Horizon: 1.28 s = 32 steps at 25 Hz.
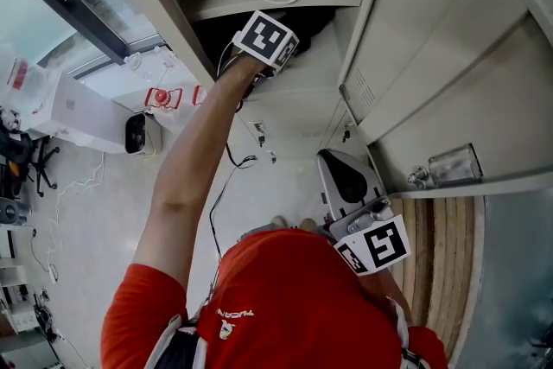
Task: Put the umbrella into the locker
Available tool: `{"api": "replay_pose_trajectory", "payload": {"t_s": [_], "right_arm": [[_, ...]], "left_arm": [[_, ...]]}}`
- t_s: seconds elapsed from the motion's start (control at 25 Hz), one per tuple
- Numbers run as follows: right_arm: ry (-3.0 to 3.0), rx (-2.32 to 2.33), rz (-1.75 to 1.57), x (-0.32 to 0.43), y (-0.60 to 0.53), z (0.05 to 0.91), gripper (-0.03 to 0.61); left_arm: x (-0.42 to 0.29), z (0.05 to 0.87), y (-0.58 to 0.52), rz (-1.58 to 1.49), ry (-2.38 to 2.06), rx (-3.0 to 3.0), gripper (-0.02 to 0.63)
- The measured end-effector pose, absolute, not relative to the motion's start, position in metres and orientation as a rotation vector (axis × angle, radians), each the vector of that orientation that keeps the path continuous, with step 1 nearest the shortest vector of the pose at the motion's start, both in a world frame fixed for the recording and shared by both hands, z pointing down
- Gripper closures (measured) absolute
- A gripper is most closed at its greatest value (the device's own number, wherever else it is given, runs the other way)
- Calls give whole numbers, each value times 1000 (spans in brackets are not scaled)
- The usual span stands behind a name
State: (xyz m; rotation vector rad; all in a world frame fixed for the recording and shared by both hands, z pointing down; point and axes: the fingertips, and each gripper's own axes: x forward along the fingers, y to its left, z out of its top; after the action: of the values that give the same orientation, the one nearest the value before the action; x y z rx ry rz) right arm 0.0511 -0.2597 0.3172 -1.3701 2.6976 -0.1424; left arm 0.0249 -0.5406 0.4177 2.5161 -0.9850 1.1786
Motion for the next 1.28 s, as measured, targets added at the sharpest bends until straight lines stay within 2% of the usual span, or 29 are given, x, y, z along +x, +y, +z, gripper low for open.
{"api": "replay_pose_trajectory", "payload": {"t_s": [0.2,0.48,0.64,0.92,1.28], "right_arm": [[2695,-1370,-144,52,-261,320,575],[2702,-1364,-155,50,-262,322,575],[2707,-1357,-160,46,-262,322,575],[2717,-1338,-166,42,-265,323,575],[2734,-1297,-184,33,-264,326,575]], "left_arm": [[23,427,-546,1279,-987,2542,397],[22,427,-552,1268,-1038,2557,390],[21,429,-555,1259,-1062,2558,361],[17,413,-557,1203,-1186,2611,229],[19,371,-534,967,-1299,2763,189]]}}
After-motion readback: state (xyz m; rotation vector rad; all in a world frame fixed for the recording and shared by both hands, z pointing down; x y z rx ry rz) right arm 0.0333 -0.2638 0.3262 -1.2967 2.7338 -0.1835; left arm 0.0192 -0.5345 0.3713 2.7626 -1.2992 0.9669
